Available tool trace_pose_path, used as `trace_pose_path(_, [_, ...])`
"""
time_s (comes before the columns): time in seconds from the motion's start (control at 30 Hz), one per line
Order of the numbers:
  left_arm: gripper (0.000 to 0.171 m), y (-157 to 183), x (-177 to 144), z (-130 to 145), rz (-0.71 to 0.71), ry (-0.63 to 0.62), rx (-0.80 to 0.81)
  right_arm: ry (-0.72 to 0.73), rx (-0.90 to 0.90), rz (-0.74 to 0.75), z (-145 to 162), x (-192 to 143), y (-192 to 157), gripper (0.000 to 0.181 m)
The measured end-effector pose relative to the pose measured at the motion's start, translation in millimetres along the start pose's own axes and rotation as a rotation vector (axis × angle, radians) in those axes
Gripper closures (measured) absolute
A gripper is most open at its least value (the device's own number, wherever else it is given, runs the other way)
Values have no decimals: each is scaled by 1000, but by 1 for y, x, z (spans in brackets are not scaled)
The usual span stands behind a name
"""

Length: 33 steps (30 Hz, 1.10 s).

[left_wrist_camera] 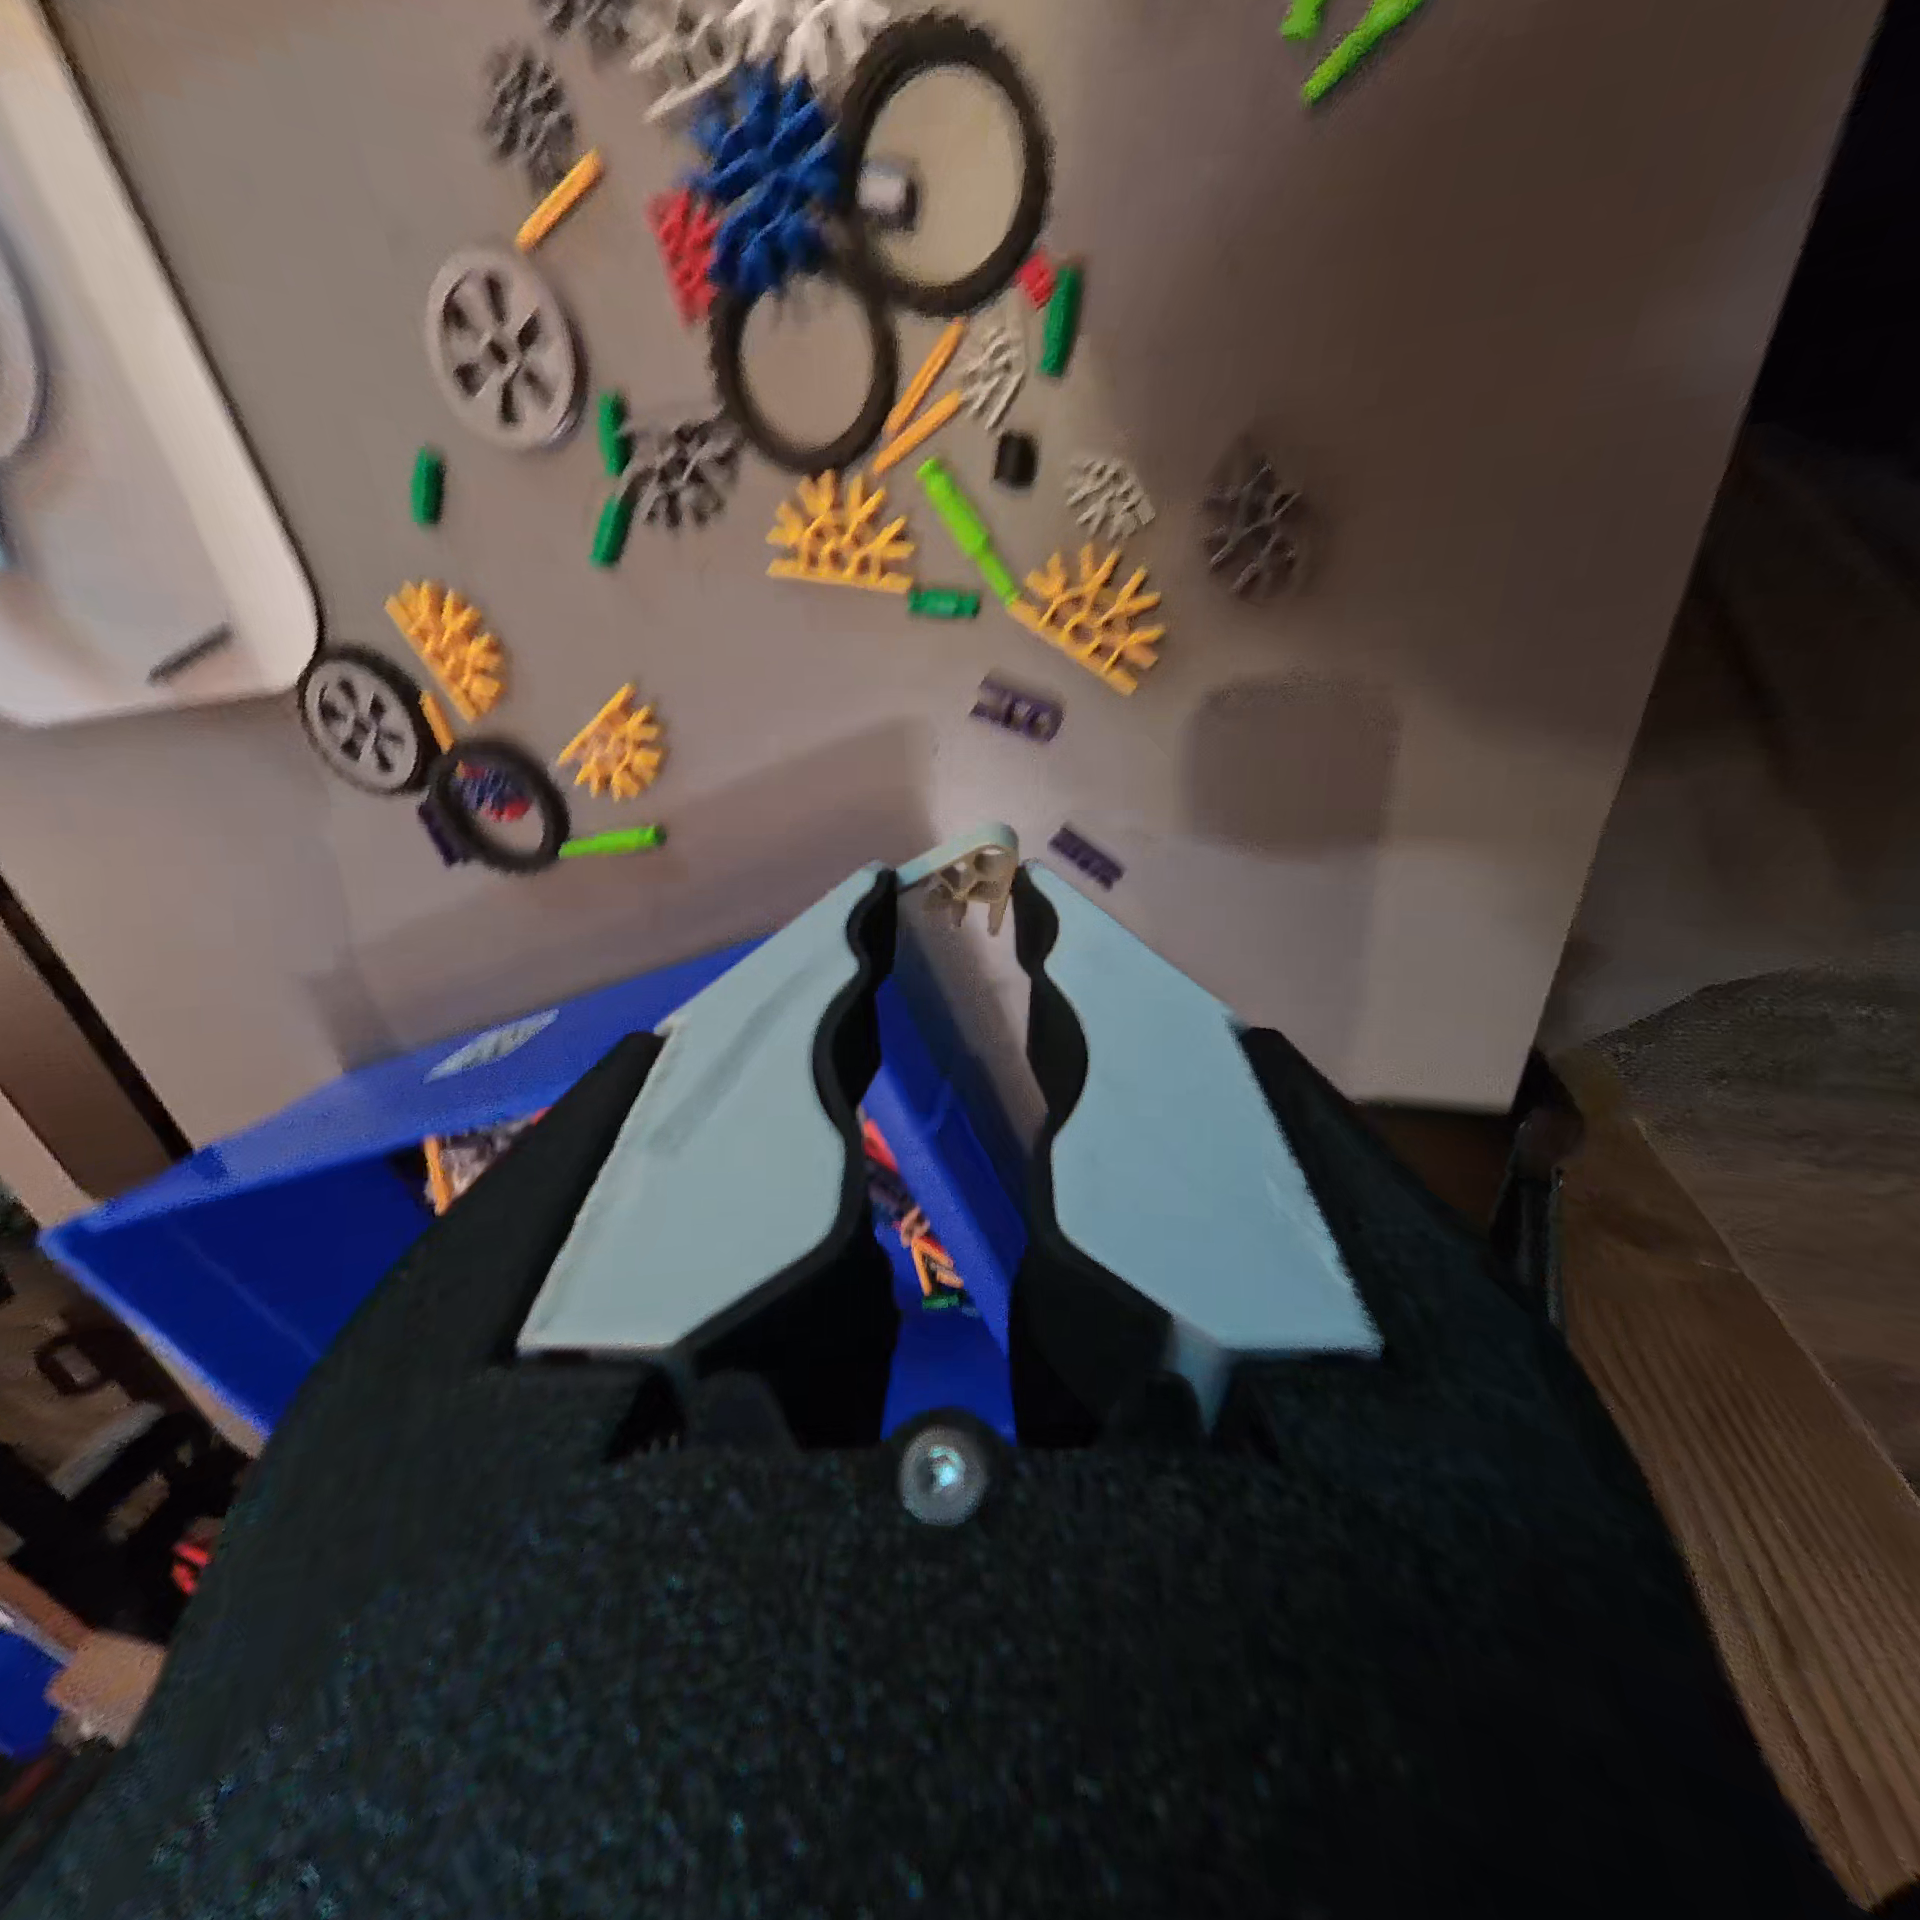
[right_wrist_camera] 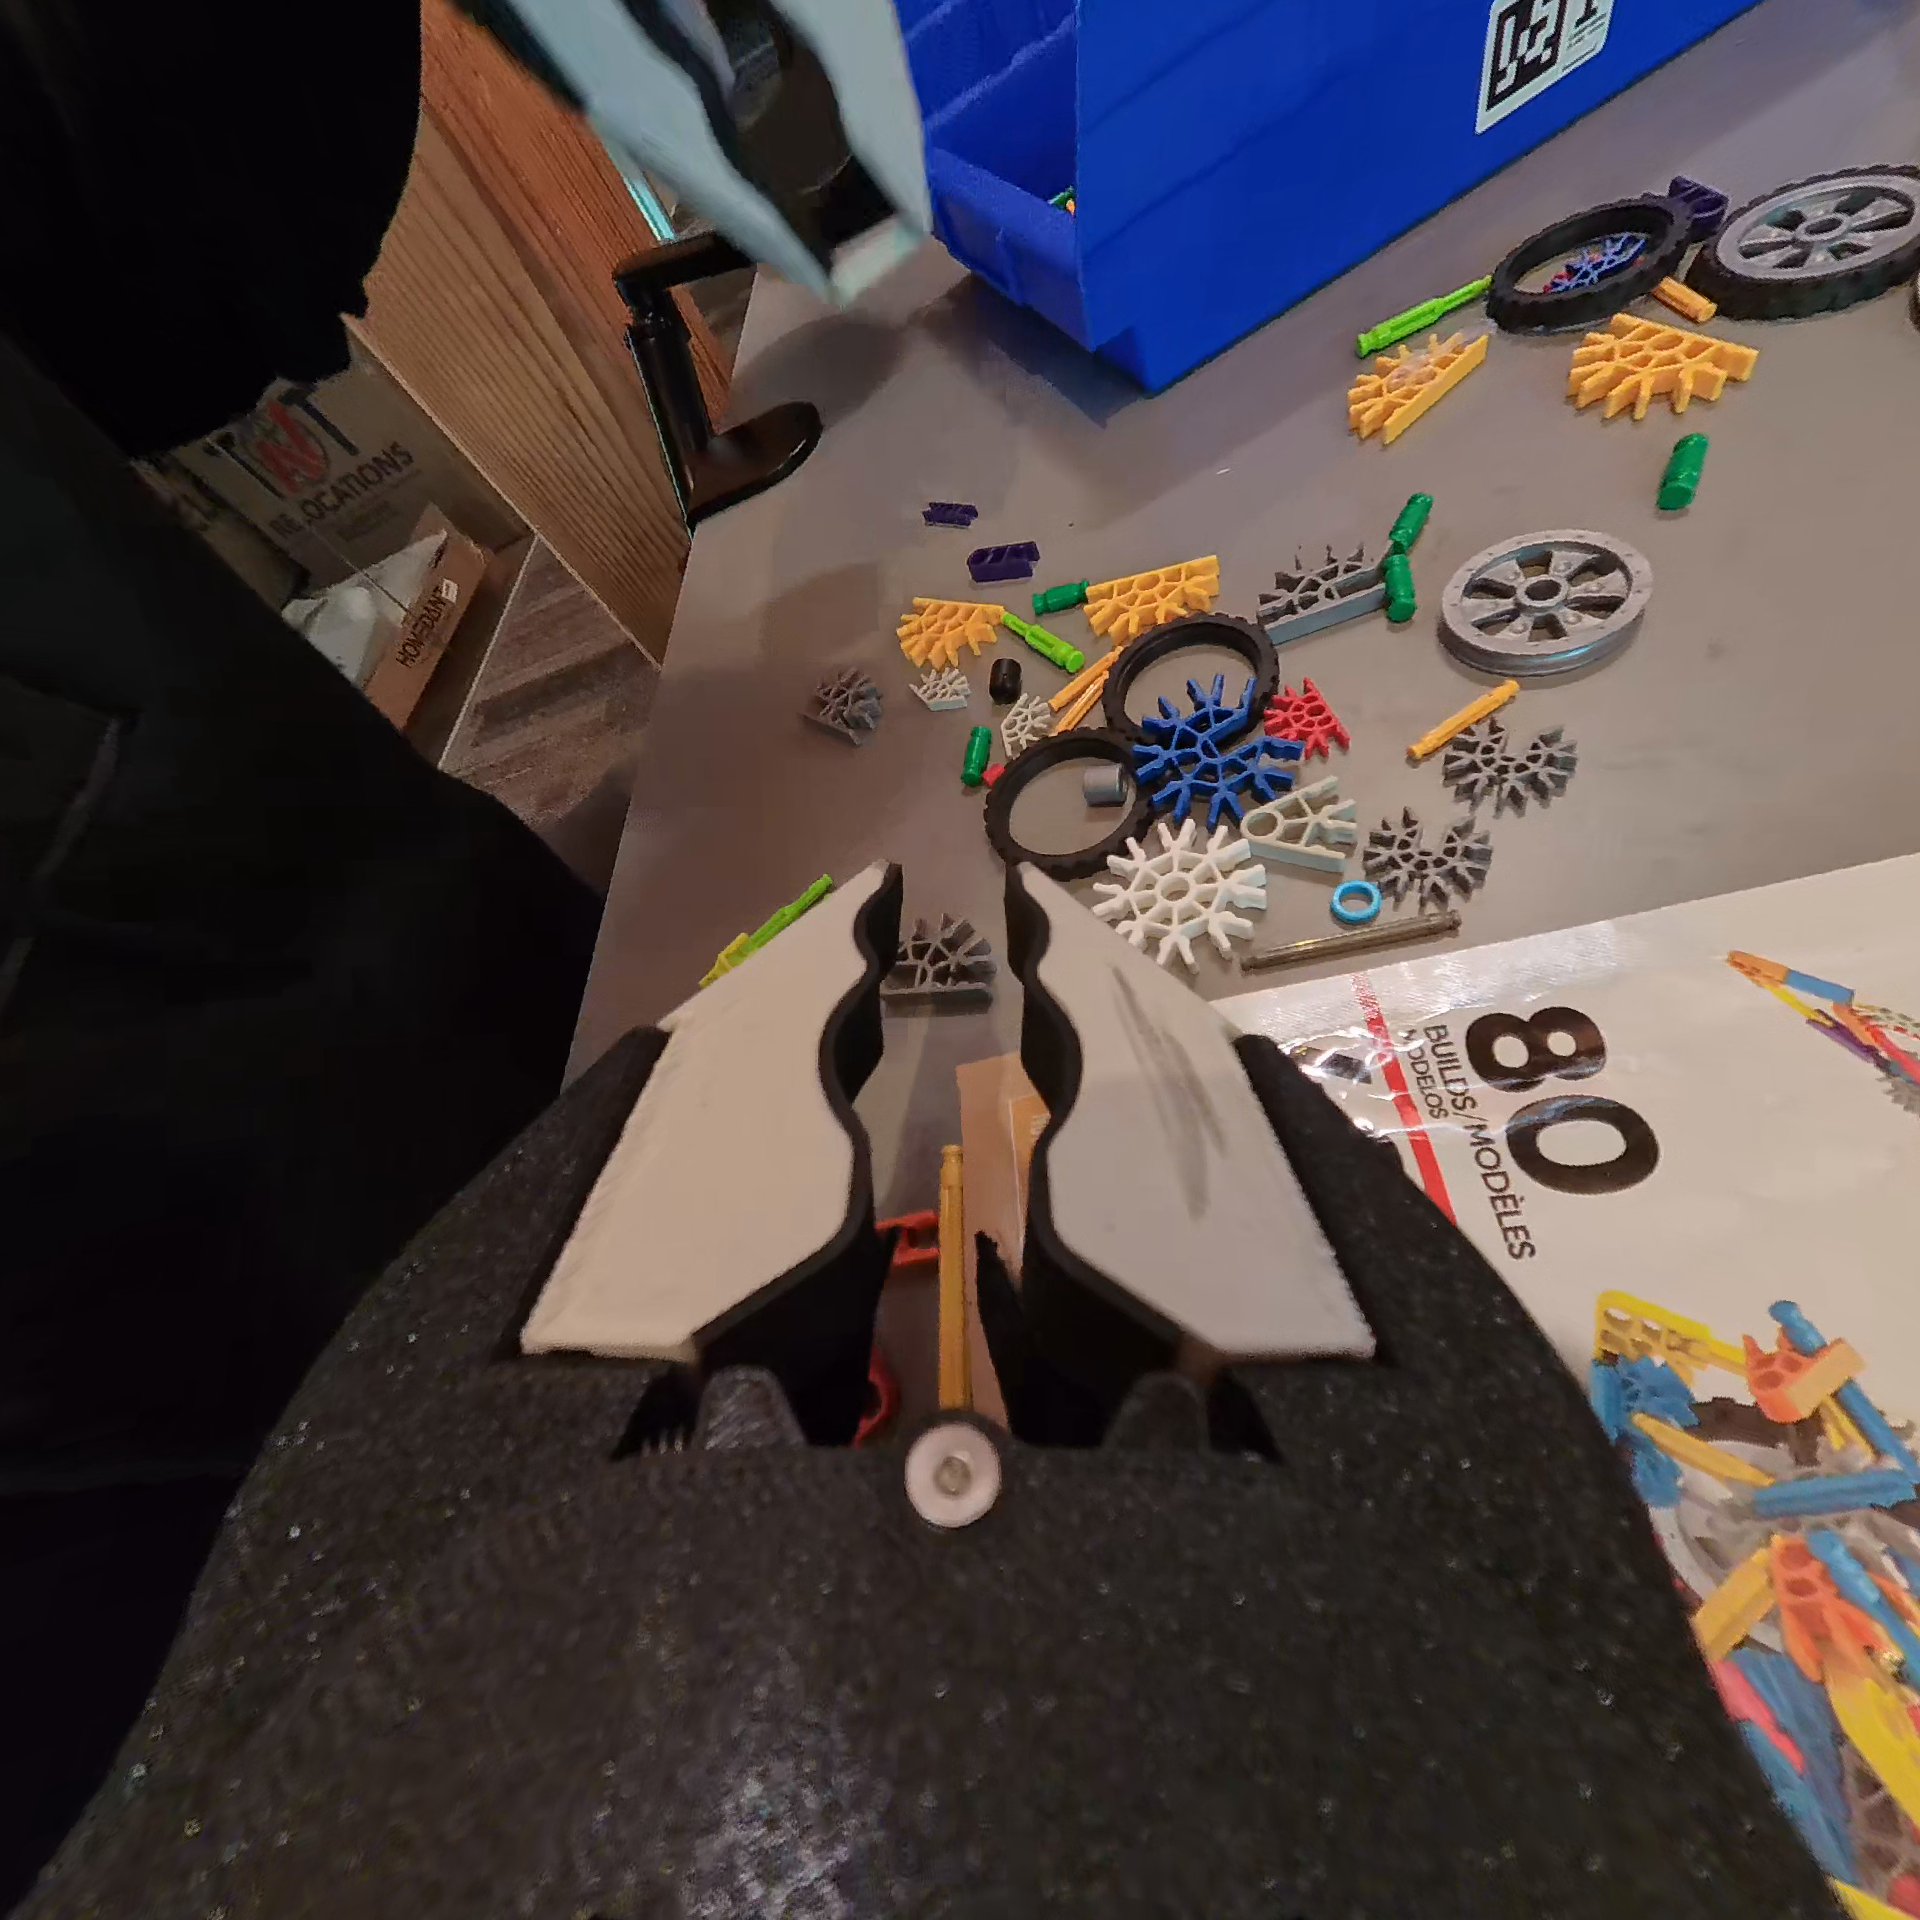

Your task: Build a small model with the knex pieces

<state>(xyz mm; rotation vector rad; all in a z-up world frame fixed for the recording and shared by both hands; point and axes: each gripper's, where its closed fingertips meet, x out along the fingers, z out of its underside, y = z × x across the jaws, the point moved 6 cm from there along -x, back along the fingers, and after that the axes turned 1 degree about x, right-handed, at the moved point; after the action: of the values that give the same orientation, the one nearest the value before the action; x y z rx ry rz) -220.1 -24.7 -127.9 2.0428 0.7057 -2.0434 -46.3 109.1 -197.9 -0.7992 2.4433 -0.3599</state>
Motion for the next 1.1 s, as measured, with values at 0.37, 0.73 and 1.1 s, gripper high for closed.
trace_pose_path(0.37, [151, 55, 62, -52, 126, 4, 152, -24, -1, 16, 2, 2, 0, 163])
trace_pose_path(0.73, [151, 54, 71, -63, 138, 27, 168, -20, 6, 11, 2, 1, 0, 163])
trace_pose_path(1.1, [151, 45, 73, -67, 110, 62, 152, -21, 5, 11, 2, 1, -1, 163])
